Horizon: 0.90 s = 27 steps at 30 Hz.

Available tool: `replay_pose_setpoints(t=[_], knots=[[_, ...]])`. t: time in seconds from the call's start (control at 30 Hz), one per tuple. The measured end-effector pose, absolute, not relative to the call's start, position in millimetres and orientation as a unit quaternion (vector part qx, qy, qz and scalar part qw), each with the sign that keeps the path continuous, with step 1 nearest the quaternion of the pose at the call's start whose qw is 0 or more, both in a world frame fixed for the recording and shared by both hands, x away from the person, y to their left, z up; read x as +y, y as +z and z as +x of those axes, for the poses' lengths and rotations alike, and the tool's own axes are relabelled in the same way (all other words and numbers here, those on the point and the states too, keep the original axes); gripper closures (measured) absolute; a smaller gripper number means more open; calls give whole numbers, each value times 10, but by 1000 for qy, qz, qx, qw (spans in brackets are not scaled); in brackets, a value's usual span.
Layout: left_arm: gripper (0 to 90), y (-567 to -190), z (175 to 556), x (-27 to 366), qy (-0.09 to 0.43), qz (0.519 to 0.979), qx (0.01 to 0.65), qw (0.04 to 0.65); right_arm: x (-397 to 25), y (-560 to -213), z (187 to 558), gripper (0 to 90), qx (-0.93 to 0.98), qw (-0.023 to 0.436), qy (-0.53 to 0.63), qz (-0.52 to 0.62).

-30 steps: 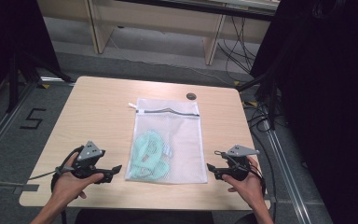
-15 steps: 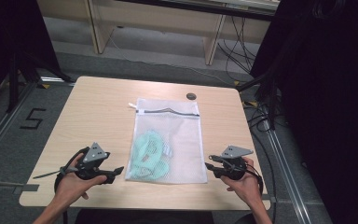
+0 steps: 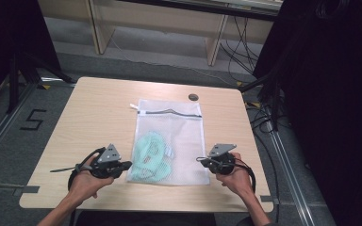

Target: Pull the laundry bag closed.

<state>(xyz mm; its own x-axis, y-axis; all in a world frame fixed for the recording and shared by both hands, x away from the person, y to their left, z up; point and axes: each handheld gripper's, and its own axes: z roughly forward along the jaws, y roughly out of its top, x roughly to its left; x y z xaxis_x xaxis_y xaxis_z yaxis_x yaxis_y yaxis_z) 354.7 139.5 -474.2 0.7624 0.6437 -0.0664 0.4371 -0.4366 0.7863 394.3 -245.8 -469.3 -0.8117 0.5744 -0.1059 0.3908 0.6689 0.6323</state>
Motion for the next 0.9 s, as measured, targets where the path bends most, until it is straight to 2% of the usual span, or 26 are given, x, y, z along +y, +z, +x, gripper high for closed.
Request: replay_pose_setpoints(t=[0.1, 0.37, 0.47, 0.63, 0.9], knots=[[895, -4797, 3600, 1296, 111, 849, 313, 411, -2378, -4737, 3967, 900, 910, 133, 289, 268], [896, -4947, 3718, 1054, 94, 869, 288, 391, -2273, -4819, 4002, 900, 926, 127, 263, 240], [896, -4988, 3756, 1023, 88, 868, 295, 390, -2255, -4847, 4009, 900, 929, 131, 260, 230], [896, -4996, 3794, 1042, 93, 870, 292, 387, -2245, -4860, 4016, 900, 933, 140, 249, 220], [896, -5016, 3780, 991, 110, 878, 281, 372, -2226, -4910, 3997, 900, 936, 122, 238, 230]])
